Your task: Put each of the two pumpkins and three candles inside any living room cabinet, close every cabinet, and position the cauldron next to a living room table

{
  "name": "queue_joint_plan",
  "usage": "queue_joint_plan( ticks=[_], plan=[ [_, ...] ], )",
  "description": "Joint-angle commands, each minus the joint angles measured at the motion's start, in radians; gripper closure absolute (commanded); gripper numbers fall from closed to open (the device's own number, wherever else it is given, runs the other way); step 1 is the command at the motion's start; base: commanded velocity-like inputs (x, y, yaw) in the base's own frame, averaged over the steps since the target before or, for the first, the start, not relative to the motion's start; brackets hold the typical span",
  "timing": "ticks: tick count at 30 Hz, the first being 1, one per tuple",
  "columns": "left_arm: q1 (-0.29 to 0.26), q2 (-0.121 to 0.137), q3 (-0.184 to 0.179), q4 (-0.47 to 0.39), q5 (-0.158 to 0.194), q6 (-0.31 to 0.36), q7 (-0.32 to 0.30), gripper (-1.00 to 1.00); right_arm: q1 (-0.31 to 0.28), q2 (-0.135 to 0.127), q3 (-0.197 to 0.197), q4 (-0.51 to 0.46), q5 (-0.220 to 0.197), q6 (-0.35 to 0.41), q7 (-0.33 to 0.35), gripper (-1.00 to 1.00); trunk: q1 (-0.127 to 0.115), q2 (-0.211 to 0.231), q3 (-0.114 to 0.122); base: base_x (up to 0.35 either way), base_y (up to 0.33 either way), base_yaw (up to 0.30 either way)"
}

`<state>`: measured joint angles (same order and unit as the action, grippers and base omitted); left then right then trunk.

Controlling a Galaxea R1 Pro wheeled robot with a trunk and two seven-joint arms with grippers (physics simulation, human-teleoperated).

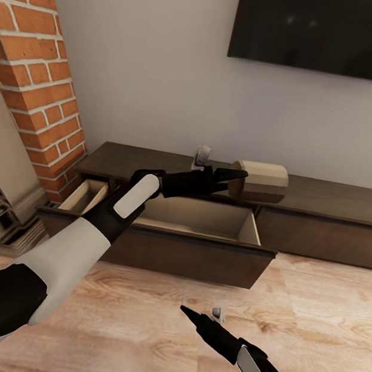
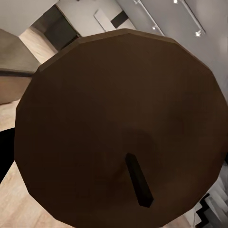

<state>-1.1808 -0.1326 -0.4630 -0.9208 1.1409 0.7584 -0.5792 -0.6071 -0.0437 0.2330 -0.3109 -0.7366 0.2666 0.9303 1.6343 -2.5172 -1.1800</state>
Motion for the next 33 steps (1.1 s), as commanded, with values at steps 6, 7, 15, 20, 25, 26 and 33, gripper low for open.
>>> queue_joint_plan(
  ticks=[6, 7, 15, 20, 25, 26, 33],
  plan=[
    [-0.001, 0.002, 0.003, 0.000, -0.006, 0.006, 0.008, 1.00, 0.000, -0.001, 0.004, -0.001, -0.010, 0.009, 0.001, -1.00, -0.001, 0.000, 0.008, -0.176, 0.000, 0.073],
    [-0.001, 0.002, 0.003, 0.000, -0.011, 0.006, 0.010, 1.00, 0.000, -0.001, 0.003, -0.001, -0.010, 0.009, 0.001, -1.00, -0.001, 0.000, 0.010, -0.100, 0.000, 0.084],
    [-0.001, 0.015, 0.008, 0.000, -0.073, 0.009, 0.080, 1.00, -0.002, -0.032, -0.002, -0.001, -0.013, 0.012, 0.001, -1.00, -0.001, 0.000, 0.022, -0.021, 0.000, 0.093],
    [-0.002, 0.015, 0.008, -0.005, -0.075, 0.012, 0.197, 1.00, -0.002, -0.061, -0.003, -0.001, -0.015, 0.014, -0.047, -1.00, -0.001, 0.000, 0.030, -0.001, 0.000, 0.106],
    [-0.002, 0.016, 0.009, -0.001, -0.075, 0.018, 0.251, 1.00, -0.003, -0.099, -0.004, -0.001, -0.016, 0.014, -0.098, -1.00, -0.001, 0.000, 0.037, 0.000, 0.000, 0.119],
    [-0.002, 0.016, 0.009, 0.000, -0.075, 0.024, 0.264, 1.00, -0.003, -0.103, -0.004, -0.001, -0.016, 0.014, -0.103, -1.00, -0.001, 0.000, 0.039, 0.000, 0.000, 0.107],
    [-0.002, 0.016, 0.051, 0.000, -0.074, 0.087, 0.331, 1.00, -0.003, -0.115, -0.004, -0.001, -0.017, 0.014, -0.112, -1.00, -0.001, 0.000, 0.048, 0.000, 0.000, 0.085]
  ],
)
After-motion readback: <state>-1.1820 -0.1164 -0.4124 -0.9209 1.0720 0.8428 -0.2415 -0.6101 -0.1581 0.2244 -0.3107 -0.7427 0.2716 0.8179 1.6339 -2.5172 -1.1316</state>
